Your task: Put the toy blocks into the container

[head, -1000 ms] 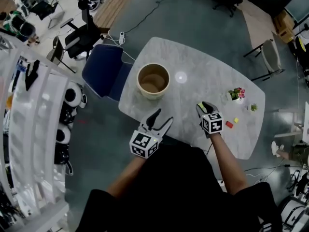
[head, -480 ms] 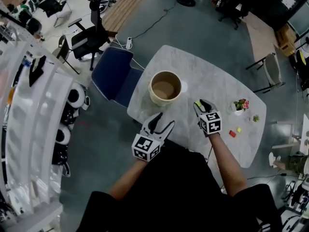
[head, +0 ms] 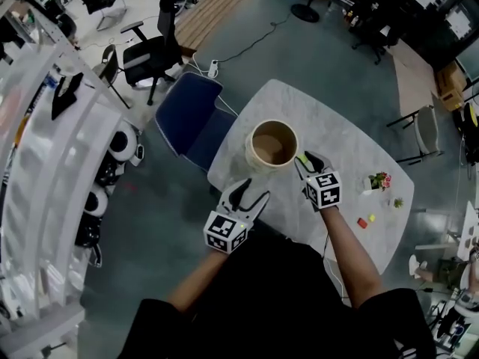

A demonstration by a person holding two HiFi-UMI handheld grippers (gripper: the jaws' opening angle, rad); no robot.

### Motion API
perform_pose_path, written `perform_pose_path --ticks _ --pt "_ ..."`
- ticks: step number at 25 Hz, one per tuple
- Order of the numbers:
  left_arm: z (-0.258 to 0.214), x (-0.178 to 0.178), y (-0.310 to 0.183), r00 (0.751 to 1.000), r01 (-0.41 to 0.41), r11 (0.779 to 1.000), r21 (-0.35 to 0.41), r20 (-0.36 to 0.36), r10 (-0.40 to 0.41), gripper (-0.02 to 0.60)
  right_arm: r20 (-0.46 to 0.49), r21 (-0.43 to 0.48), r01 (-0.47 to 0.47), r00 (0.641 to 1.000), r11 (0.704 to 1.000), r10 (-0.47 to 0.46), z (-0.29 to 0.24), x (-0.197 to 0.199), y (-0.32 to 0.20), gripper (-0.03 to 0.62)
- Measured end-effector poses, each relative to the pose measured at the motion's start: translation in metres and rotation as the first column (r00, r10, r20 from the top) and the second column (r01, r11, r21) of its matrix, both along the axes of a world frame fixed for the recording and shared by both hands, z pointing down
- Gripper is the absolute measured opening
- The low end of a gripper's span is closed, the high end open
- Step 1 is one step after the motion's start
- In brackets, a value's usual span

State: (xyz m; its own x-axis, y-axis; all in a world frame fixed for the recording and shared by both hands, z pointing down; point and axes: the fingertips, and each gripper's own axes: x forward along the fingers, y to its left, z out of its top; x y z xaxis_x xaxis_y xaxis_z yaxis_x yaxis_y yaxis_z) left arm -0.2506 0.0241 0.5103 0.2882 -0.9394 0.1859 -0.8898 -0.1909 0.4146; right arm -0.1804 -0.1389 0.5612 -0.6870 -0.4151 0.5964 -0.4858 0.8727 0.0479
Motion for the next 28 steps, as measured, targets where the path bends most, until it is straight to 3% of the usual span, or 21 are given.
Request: perform_pose_path --ticks 16,22,28 --pt "0.012 -0.068 -0.003 0.996 0.084 0.996 -0.034 -0.009 -0.084 0.229 -0.039 -0.134 0.089 0.995 0.987 -0.095 0.054 -0.100 -0.014 0.135" --pt "-0.002 -0.076 -0.018 0.997 0.080 0.997 -0.010 0.010 -0.079 0.229 -0.051 -0.182 0.107 0.992 0.978 -0.118 0.072 -0.115 -0.015 0.135" --pt "0.000 -0.080 -0.025 0.996 0.094 0.995 -0.017 -0.004 -0.094 0.229 -0.072 -0.159 0.107 0.990 0.981 -0.119 0.074 -0.119 -0.020 0.137"
